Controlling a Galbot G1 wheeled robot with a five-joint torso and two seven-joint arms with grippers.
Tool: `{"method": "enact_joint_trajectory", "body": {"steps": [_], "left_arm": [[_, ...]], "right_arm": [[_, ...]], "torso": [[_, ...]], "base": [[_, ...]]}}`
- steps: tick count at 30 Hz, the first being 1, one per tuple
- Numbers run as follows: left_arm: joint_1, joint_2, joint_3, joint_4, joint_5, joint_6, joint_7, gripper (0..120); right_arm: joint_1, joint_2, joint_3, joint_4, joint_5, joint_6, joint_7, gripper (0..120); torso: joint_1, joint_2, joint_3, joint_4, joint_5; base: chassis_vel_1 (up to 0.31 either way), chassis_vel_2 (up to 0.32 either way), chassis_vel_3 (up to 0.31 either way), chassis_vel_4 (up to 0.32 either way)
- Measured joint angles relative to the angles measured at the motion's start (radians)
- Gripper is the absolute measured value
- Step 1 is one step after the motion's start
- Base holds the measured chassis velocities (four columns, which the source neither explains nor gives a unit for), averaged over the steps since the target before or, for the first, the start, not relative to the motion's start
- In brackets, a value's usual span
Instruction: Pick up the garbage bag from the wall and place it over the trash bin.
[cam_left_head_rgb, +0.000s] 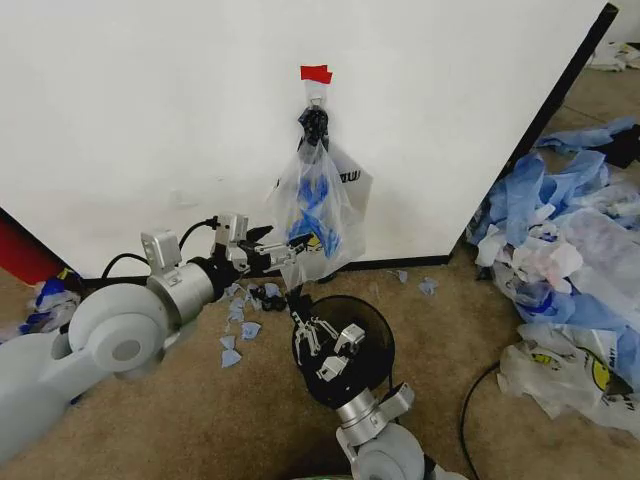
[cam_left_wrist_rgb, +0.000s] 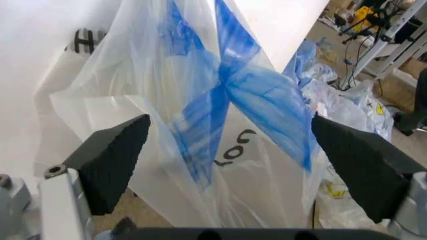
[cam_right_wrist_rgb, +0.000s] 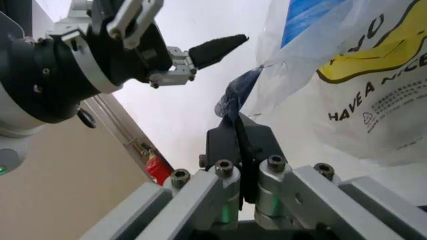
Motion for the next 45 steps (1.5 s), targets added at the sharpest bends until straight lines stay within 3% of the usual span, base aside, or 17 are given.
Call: {"method": "enact_joint_trajectory", "body": {"steps": [5,10,24,34,45], "left_arm": [[0.016,-0.003,-0.008,-0.009,-0.003,-0.003,-0.002,94],[0.007,-0.015,0.001,0.018,-0.003,-0.002,-0.003,87],[-0.073,-0.056,0.091,0.060,0.001,-0.002,-0.009,76],[-0.066,-0.048,0.081,0.044,-0.003,-0.002,-0.011,76],[-0.059,-0.053,0.089,0.074,0.012,-0.003,-0.009,66]], "right_arm": [[0.001,0.002,-0.003,-0.002,-0.001,0.000,0.000,0],[0.006,0.003,-0.005,-0.004,-0.002,-0.001,0.003,0],[0.003,0.006,0.003,-0.011,-0.001,0.000,0.005,0],[0.005,0.010,0.001,-0.012,-0.002,0.000,0.005,0],[0.003,0.009,0.001,-0.010,-0.004,0.001,0.005,0]], "torso": [[0.000,0.000,0.000,0.0000,0.0000],[0.000,0.000,0.000,0.0001,0.0000],[0.000,0.000,0.000,-0.0001,0.0000],[0.000,0.000,0.000,0.0000,0.0000],[0.000,0.000,0.000,-0.0001,0.0000]], "base": [[0.000,0.000,0.000,0.000],[0.000,0.000,0.000,0.000],[0.000,0.000,0.000,0.000],[0.000,0.000,0.000,0.000],[0.000,0.000,0.000,0.000]]}}
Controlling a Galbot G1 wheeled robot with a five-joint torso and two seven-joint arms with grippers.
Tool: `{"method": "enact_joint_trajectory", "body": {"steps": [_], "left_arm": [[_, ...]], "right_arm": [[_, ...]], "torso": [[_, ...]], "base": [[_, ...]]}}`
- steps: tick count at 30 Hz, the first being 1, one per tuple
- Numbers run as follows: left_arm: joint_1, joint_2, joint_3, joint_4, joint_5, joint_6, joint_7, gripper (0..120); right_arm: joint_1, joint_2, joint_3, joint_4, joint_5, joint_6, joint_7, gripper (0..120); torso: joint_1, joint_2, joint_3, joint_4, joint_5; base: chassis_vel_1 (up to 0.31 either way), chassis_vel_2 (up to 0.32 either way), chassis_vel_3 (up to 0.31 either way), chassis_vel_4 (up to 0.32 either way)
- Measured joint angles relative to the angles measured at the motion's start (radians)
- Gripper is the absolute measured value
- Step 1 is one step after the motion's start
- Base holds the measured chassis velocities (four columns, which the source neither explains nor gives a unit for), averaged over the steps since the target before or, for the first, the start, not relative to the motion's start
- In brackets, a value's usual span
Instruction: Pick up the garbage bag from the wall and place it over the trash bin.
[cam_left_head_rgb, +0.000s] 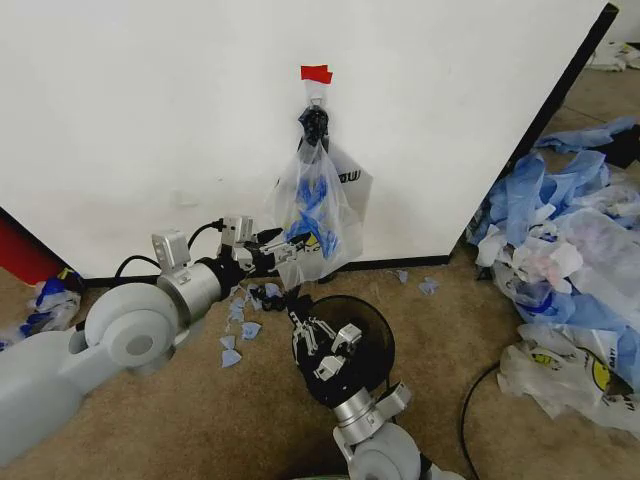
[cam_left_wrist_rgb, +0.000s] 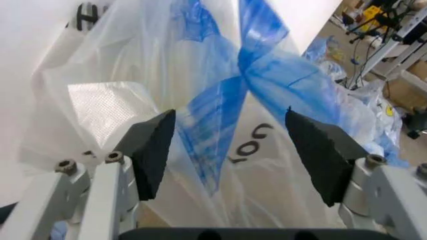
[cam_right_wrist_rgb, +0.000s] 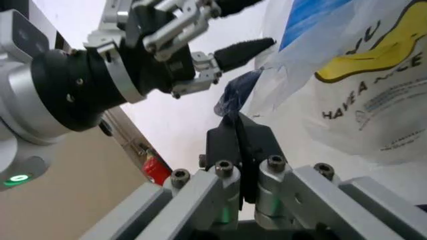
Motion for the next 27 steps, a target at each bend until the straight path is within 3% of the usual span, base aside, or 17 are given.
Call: {"method": "enact_joint_trajectory", "body": {"steps": [18,27], "left_arm": [[-0.011,0.001,0.006,-0.025,0.000,-0.005,-0.001,66],[-0.062,-0.008,0.073,0.012,0.004,-0.006,-0.002,66]], "right_arm": [[0.000,0.012,-0.002,-0.007,-0.003,0.002,-0.001,0],[-0.007,0.015,0.004,0.000,-0.005,0.003,-0.003,0]], "torso": [[0.000,0.000,0.000,0.0000,0.0000],[0.000,0.000,0.000,0.0000,0.0000]], "base": [[0.000,0.000,0.000,0.000],[0.000,0.000,0.000,0.000]]}}
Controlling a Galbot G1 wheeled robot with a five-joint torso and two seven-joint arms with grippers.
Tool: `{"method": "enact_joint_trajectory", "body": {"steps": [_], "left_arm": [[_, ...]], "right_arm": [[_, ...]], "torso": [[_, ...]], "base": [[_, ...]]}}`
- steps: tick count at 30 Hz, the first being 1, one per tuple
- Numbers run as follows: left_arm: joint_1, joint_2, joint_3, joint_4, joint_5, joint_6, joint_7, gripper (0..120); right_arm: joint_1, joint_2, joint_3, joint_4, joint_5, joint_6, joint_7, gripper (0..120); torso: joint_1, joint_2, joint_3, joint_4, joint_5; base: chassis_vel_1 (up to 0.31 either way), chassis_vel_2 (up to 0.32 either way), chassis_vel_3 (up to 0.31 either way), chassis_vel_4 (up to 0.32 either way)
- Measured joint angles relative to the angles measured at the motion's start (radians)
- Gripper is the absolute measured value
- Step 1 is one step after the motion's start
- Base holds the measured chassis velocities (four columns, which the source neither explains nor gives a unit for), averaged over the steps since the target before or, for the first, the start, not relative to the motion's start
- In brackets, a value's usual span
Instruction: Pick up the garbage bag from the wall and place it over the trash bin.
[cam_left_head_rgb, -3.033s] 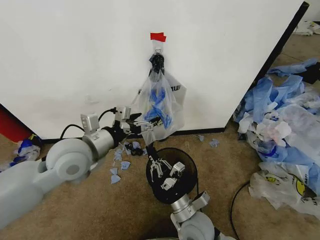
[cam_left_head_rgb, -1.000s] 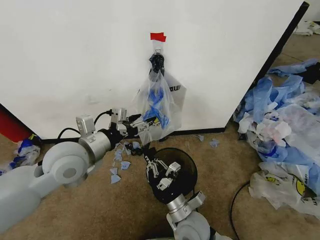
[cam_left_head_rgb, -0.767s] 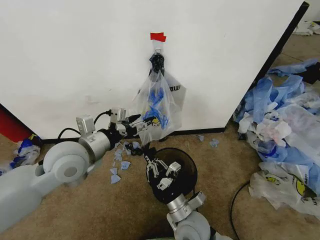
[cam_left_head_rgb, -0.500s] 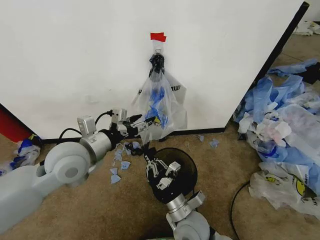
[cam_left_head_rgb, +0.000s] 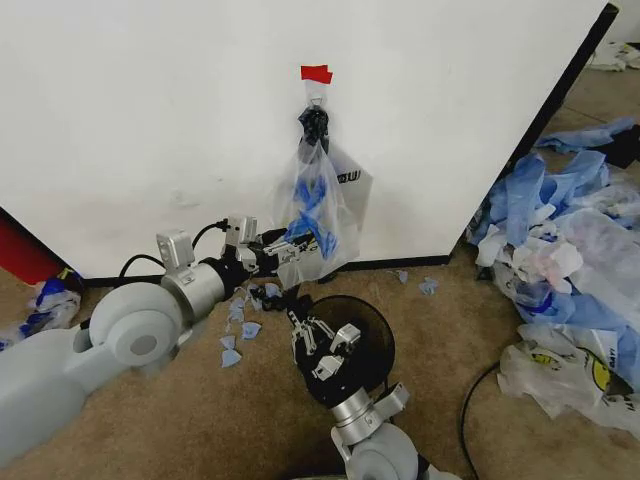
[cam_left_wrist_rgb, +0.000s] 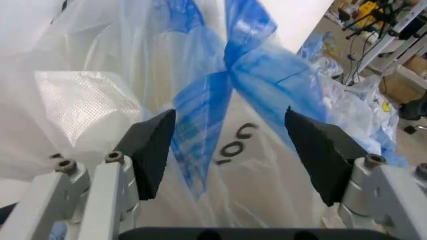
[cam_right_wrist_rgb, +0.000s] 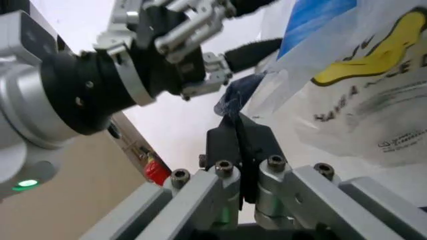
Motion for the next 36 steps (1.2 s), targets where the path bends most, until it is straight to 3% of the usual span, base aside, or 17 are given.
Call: {"method": "enact_joint_trajectory", "body": {"steps": [17,32,36], "left_arm": [[-0.005,0.009,0.024,0.024,0.015,-0.009,0.003,64],[-0.069,-0.019,0.118,0.061,0.034,-0.013,-0.004,54],[-0.066,-0.018,0.119,0.065,0.045,-0.018,-0.008,42]], "right_arm": [[0.009,0.008,-0.006,-0.007,0.000,0.004,-0.002,0],[0.005,0.009,0.000,-0.009,0.001,0.005,-0.003,0],[0.000,0.011,0.001,-0.008,-0.003,0.005,-0.003,0]], "torso": [[0.000,0.000,0.000,0.0001,0.0000],[0.000,0.000,0.000,0.0000,0.0000],[0.000,0.000,0.000,0.0000,0.0000]], "base": [[0.000,0.000,0.000,0.000],[0.000,0.000,0.000,0.000],[0.000,0.000,0.000,0.000]]}}
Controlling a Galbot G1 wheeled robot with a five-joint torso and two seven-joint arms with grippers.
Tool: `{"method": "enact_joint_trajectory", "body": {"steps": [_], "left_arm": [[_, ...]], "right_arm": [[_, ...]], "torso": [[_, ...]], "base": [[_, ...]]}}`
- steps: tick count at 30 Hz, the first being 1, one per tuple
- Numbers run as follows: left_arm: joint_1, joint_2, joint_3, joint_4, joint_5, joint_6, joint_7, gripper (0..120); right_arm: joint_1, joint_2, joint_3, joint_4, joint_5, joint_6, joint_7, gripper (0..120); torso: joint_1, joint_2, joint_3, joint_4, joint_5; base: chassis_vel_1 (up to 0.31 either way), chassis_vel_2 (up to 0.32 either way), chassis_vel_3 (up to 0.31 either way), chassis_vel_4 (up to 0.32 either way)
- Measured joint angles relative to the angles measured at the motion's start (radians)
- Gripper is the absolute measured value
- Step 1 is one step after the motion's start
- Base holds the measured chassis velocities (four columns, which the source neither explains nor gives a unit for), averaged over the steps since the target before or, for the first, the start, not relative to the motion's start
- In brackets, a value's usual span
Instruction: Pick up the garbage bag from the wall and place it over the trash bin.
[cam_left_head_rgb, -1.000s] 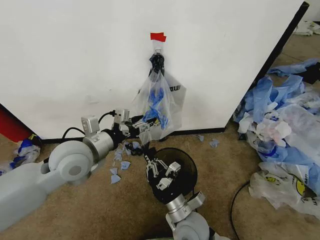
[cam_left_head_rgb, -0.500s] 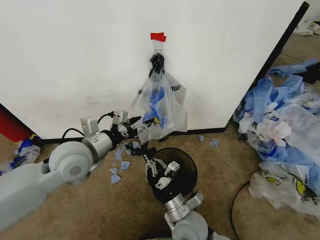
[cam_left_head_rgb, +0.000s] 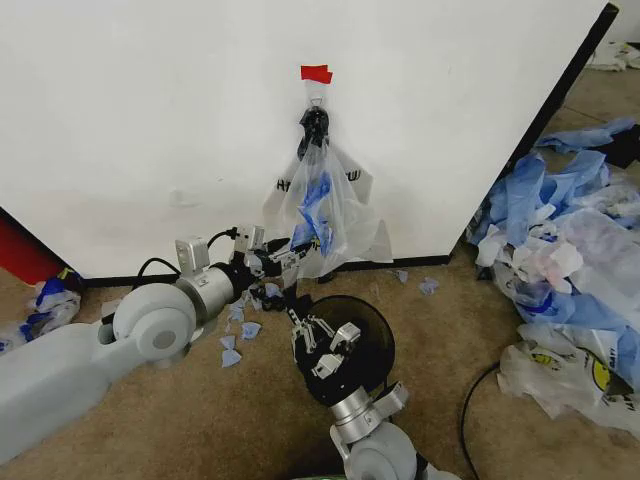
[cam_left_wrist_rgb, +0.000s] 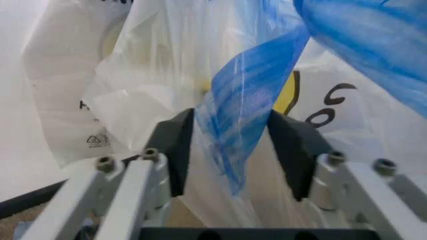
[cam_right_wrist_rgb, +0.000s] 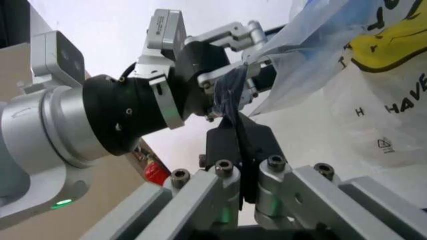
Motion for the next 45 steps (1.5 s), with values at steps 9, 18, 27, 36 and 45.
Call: {"method": "enact_joint_trajectory", "body": {"steps": [9,18,27,36,45], "left_arm": [[0.013,0.001,-0.002,0.020,0.025,-0.005,-0.006,9],[0.043,-0.004,-0.049,0.019,0.037,-0.007,-0.012,0],[0.172,0.039,-0.231,-0.034,0.038,-0.007,-0.010,0],[0.372,0.113,-0.428,-0.106,0.066,-0.026,-0.002,0],[0.404,0.108,-0.469,-0.134,0.120,-0.045,-0.039,0]], "right_arm": [[-0.008,0.002,0.001,0.010,-0.005,0.000,0.000,0],[-0.013,-0.004,0.012,0.015,-0.004,0.000,0.000,0],[-0.015,-0.003,0.016,0.022,0.010,0.000,0.003,0],[-0.010,0.001,0.021,0.028,0.023,-0.001,0.008,0],[-0.024,-0.002,0.042,0.039,0.027,-0.001,0.008,0]], "torso": [[0.000,0.000,0.000,0.0000,0.0000],[0.000,0.000,0.000,0.0000,0.0000],[0.000,0.000,0.000,0.0000,0.0000],[0.000,0.000,0.000,0.0003,-0.0001],[0.000,0.000,0.000,0.0000,-0.0001]], "base": [[0.000,0.000,0.000,0.000],[0.000,0.000,0.000,0.000],[0.000,0.000,0.000,0.000],[0.000,0.000,0.000,0.000],[0.000,0.000,0.000,0.000]]}}
